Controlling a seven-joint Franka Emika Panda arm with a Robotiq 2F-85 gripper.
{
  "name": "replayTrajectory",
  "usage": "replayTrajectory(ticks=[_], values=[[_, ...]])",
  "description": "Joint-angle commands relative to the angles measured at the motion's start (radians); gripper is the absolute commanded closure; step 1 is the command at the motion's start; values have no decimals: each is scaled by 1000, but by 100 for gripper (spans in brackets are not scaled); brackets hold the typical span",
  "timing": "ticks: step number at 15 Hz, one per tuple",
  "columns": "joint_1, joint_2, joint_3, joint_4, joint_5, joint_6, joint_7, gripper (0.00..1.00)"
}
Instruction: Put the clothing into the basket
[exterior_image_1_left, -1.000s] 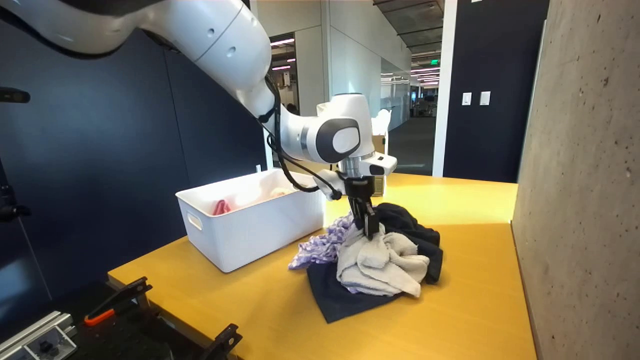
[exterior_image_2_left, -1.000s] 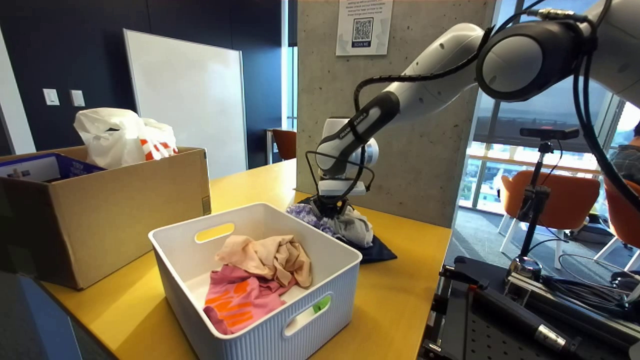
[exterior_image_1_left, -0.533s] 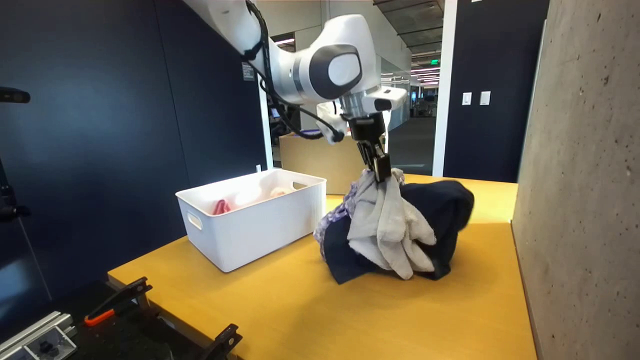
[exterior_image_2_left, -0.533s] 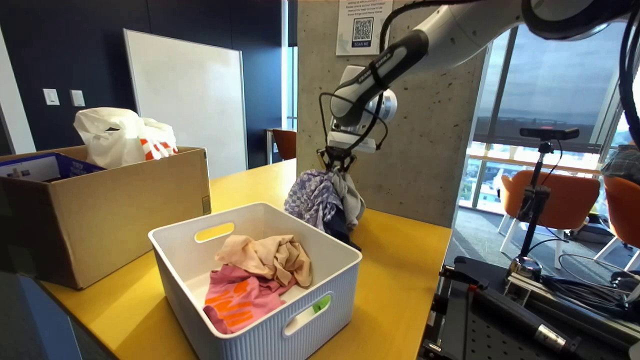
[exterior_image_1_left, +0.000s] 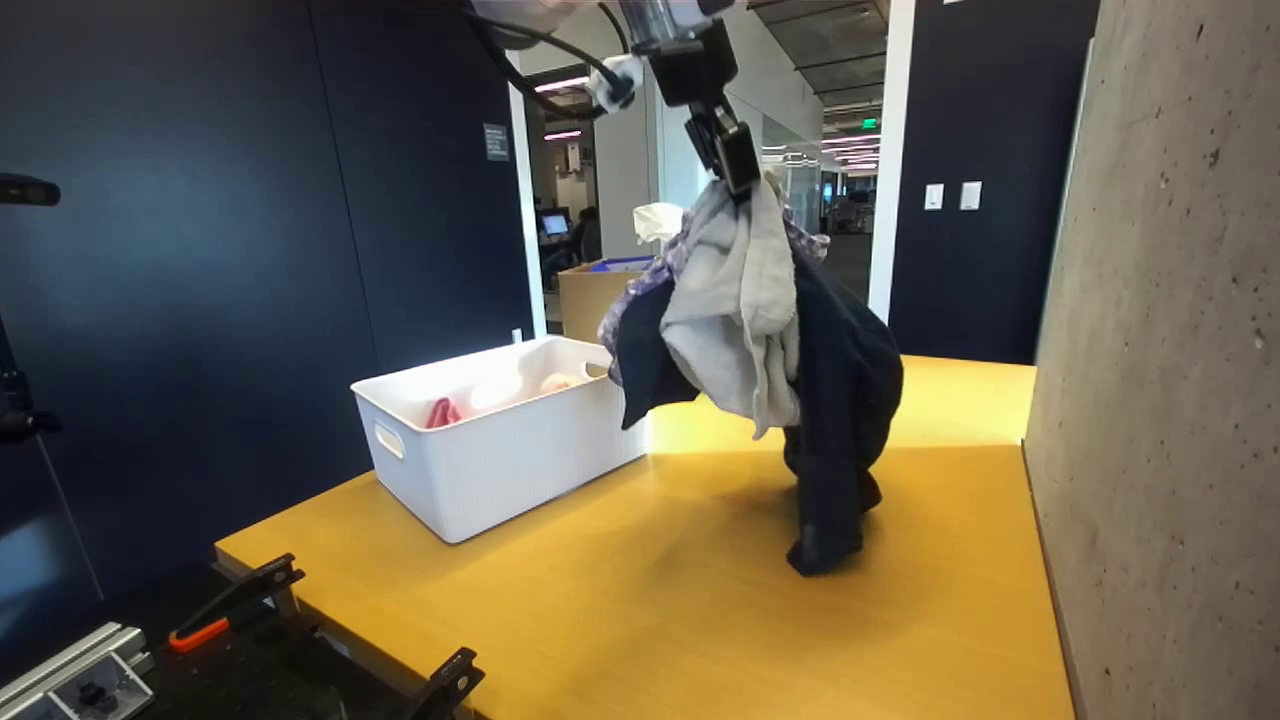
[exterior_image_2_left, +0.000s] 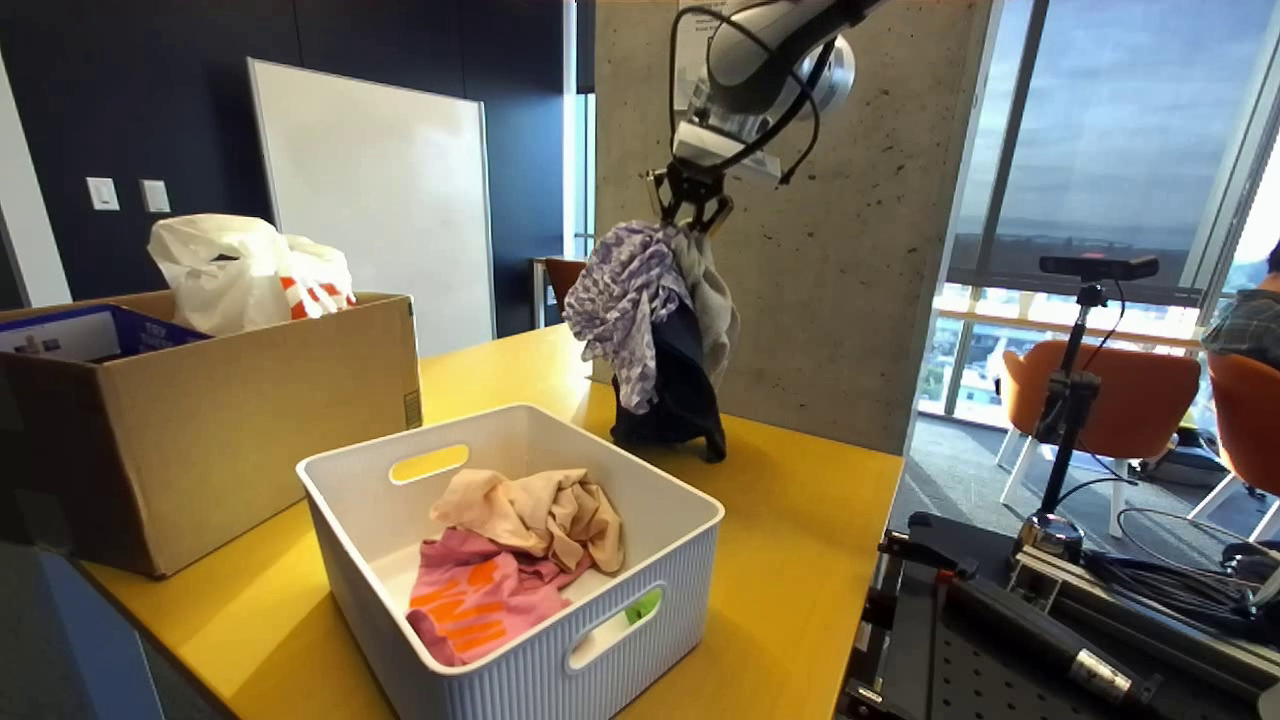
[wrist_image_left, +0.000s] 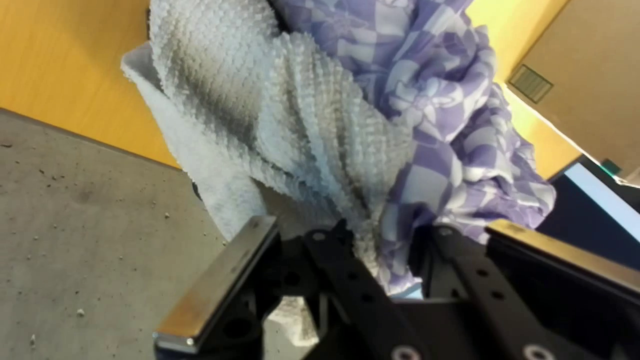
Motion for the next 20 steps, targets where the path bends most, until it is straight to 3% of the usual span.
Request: replayTrajectory(ticks=[1, 6, 9, 11, 15, 20], values=[[38, -180, 14, -73, -104, -2, 83, 95], [49, -286, 138, 29, -149, -113, 67, 95], [68, -283, 229, 162, -163, -238, 59, 95], [89, -205, 280, 312, -138, -341, 36, 95], [119, -1, 331, 497, -34, -461, -72, 95], [141, 230, 294, 586, -57, -540, -88, 95]])
